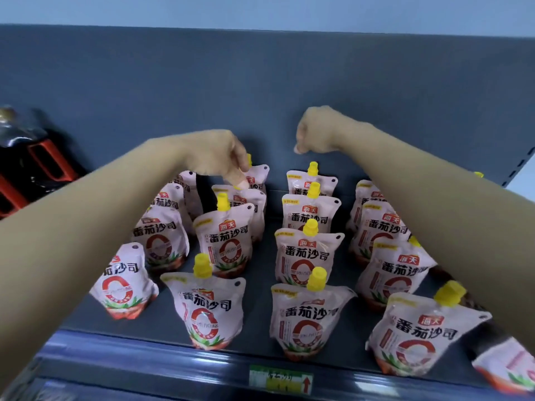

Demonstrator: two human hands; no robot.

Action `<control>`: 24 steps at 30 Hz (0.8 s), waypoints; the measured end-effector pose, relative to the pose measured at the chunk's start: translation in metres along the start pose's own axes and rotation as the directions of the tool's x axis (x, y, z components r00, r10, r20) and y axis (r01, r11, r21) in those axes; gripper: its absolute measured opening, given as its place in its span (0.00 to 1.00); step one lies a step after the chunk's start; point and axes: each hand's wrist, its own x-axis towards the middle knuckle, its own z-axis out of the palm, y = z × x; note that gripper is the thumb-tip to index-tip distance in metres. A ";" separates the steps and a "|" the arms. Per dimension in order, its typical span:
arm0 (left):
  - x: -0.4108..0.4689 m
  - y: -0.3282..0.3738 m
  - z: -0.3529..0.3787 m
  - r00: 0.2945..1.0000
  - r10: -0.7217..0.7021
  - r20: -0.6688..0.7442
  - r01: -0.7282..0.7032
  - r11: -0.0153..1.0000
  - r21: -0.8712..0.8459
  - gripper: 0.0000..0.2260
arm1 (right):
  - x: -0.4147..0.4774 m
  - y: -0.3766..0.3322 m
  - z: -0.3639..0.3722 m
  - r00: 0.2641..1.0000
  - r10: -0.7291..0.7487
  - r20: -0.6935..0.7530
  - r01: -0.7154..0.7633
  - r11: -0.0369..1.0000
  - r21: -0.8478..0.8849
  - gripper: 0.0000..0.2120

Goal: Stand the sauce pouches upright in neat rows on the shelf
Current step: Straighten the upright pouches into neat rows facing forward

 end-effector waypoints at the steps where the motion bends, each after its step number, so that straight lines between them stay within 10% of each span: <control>1: -0.006 -0.005 0.002 0.999 -0.018 0.045 0.018 1.000 -0.010 0.16 | 0.001 -0.013 0.001 0.999 -0.046 0.000 0.046 0.999 0.013 0.19; 7: -0.022 -0.036 0.026 0.987 -0.057 0.149 0.061 0.998 -0.020 0.12 | 0.018 -0.059 0.033 0.971 -0.095 0.217 0.084 0.995 0.057 0.22; 24: -0.022 -0.062 0.037 0.959 0.026 0.282 -0.025 1.000 -0.006 0.06 | 0.044 -0.073 0.047 0.995 -0.013 0.098 0.007 0.998 0.067 0.12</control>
